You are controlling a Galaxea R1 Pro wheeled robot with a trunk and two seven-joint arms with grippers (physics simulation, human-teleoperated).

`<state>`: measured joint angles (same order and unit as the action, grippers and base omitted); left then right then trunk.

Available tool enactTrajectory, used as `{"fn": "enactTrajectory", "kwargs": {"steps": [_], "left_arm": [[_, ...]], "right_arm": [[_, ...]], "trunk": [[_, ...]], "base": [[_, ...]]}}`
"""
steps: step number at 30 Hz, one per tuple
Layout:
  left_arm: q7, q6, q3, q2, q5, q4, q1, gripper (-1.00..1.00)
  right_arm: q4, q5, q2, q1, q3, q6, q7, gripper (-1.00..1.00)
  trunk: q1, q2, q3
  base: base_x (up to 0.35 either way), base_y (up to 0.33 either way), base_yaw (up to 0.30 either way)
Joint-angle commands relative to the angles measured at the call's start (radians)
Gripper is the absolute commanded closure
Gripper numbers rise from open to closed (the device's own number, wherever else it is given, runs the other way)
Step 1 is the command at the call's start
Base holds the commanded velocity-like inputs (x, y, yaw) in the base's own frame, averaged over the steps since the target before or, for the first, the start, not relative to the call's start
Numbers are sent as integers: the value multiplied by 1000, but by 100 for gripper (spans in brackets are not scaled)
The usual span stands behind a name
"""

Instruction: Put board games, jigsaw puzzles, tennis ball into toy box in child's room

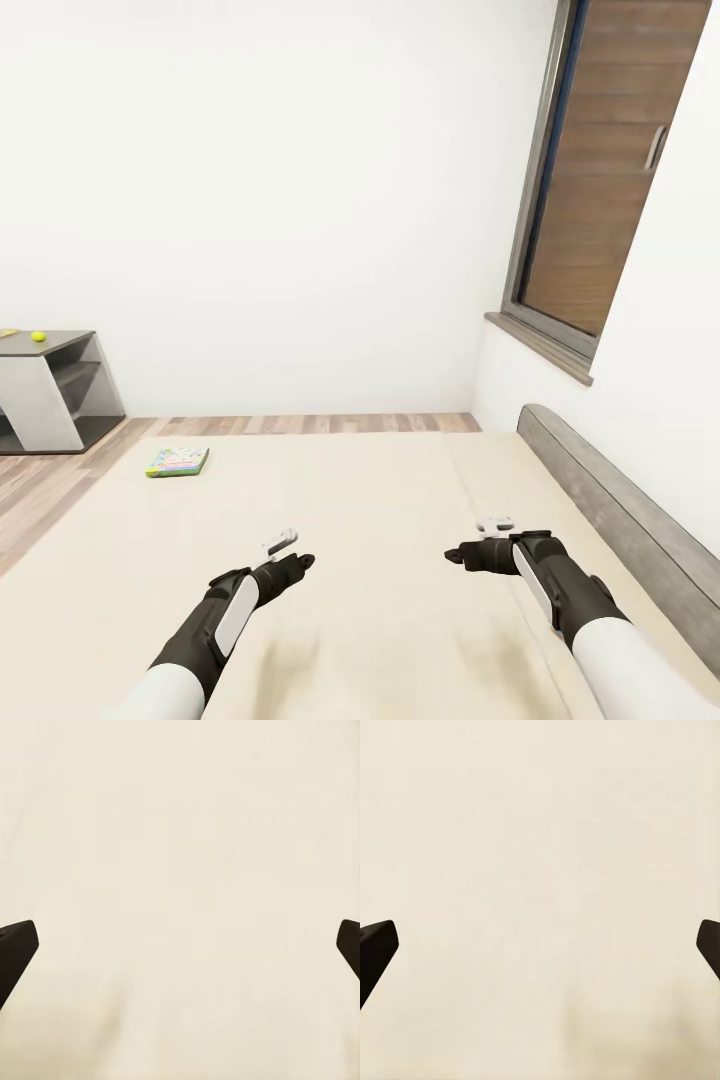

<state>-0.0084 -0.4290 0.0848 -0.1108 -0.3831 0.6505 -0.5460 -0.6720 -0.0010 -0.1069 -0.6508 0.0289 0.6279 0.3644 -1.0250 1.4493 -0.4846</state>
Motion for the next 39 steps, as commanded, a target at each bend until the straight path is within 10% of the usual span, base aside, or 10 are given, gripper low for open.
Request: {"fn": "enactTrajectory", "kwargs": {"steps": [1,39], "left_arm": [[-1,-7,6,-1,-6,1,0,-100],[-4,-8,6,3,-15,4,3,-100]], "right_arm": [[-1,0,-1,-1,3,4,2,-100],[-44,-1,2,9,-1,57,-1,-100]], "trunk": [[0,1,-1],[0,1,-1]], "base": [[0,0,0],[0,0,0]]}}
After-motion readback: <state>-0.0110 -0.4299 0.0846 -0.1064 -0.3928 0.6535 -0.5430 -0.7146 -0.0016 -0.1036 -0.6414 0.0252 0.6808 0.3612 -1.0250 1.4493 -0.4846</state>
